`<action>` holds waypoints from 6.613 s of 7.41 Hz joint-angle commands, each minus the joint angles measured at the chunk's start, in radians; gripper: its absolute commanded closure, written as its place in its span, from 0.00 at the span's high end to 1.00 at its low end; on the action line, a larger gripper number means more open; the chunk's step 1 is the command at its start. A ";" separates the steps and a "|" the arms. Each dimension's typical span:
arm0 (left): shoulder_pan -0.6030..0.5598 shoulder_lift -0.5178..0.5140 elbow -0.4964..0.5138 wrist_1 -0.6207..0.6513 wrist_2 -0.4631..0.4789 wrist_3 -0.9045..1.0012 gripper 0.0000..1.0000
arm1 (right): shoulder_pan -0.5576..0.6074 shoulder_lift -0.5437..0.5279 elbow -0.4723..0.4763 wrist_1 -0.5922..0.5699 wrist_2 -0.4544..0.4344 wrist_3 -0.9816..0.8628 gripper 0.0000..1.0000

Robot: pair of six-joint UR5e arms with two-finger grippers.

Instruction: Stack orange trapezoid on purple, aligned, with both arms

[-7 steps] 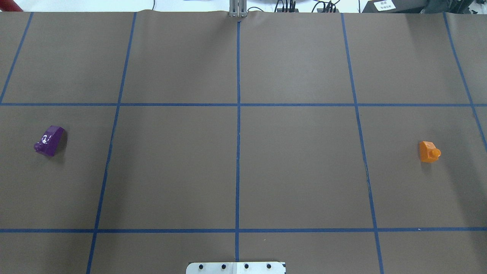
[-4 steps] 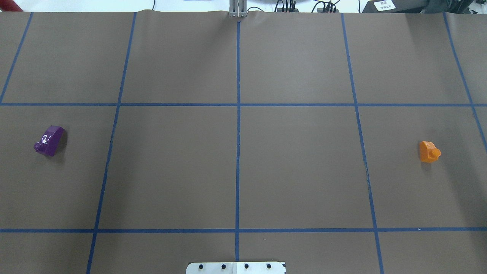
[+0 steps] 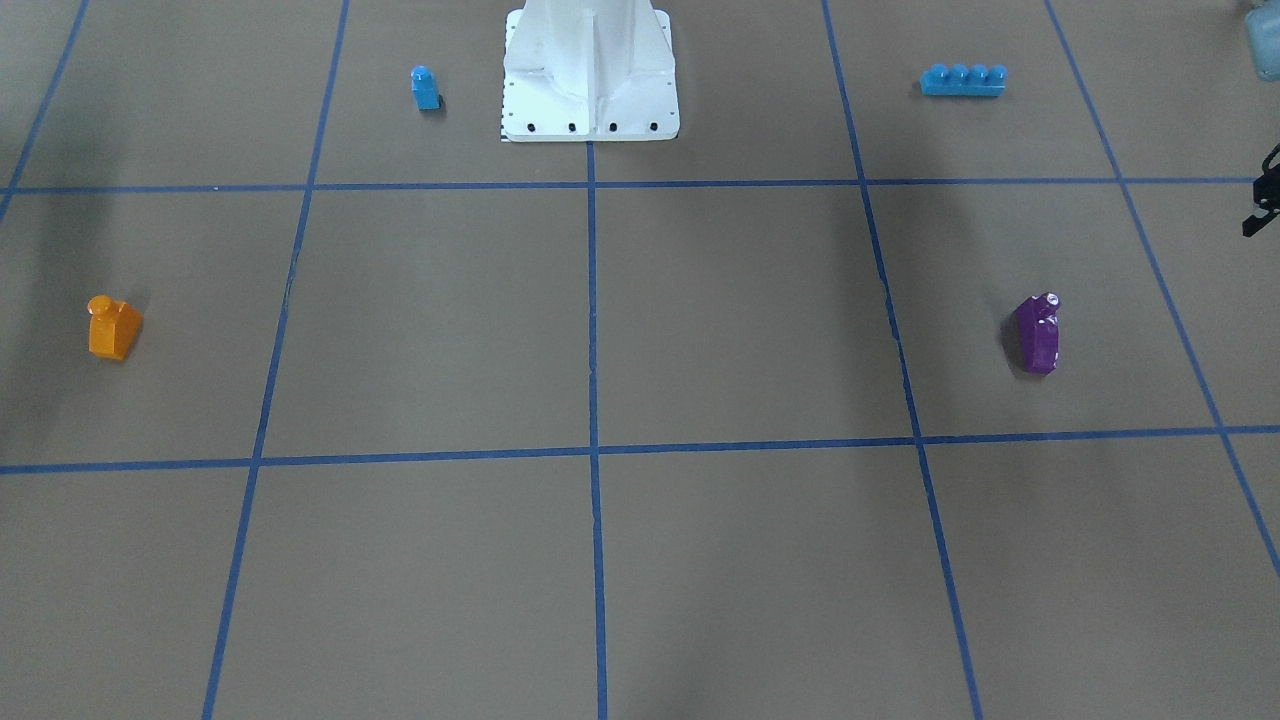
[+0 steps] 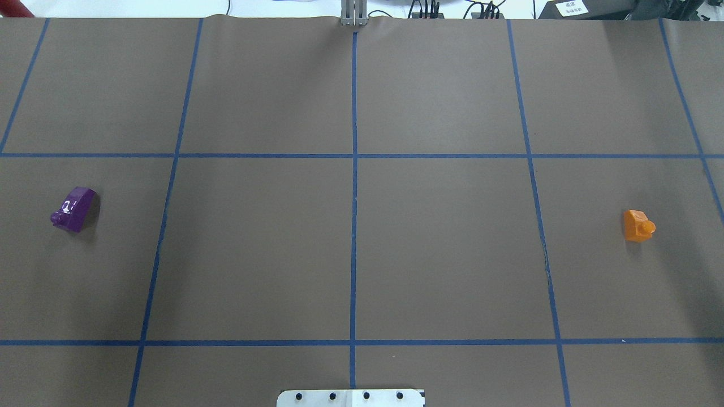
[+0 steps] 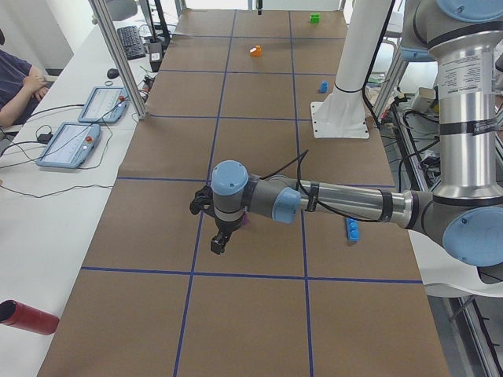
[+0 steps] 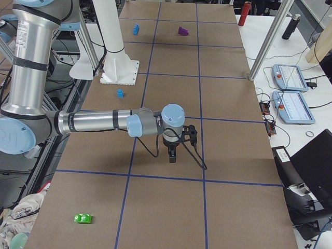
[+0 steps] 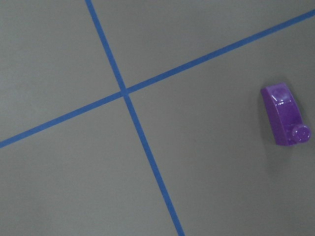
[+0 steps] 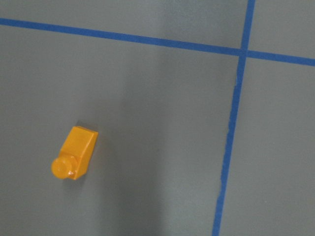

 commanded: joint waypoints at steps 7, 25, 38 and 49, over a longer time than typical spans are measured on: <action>0.496 -0.051 0.100 -0.401 0.221 -0.903 1.00 | -0.101 -0.005 -0.010 0.171 -0.015 0.217 1.00; 0.894 -0.805 0.146 0.097 0.458 -1.354 0.00 | -0.099 -0.008 -0.010 0.174 -0.020 0.216 1.00; 0.971 -0.989 0.348 0.110 0.543 -1.385 0.18 | -0.099 -0.011 -0.013 0.174 -0.044 0.216 1.00; 0.920 -0.911 0.116 0.219 0.483 -1.359 0.99 | -0.121 -0.006 -0.011 0.177 -0.033 0.219 1.00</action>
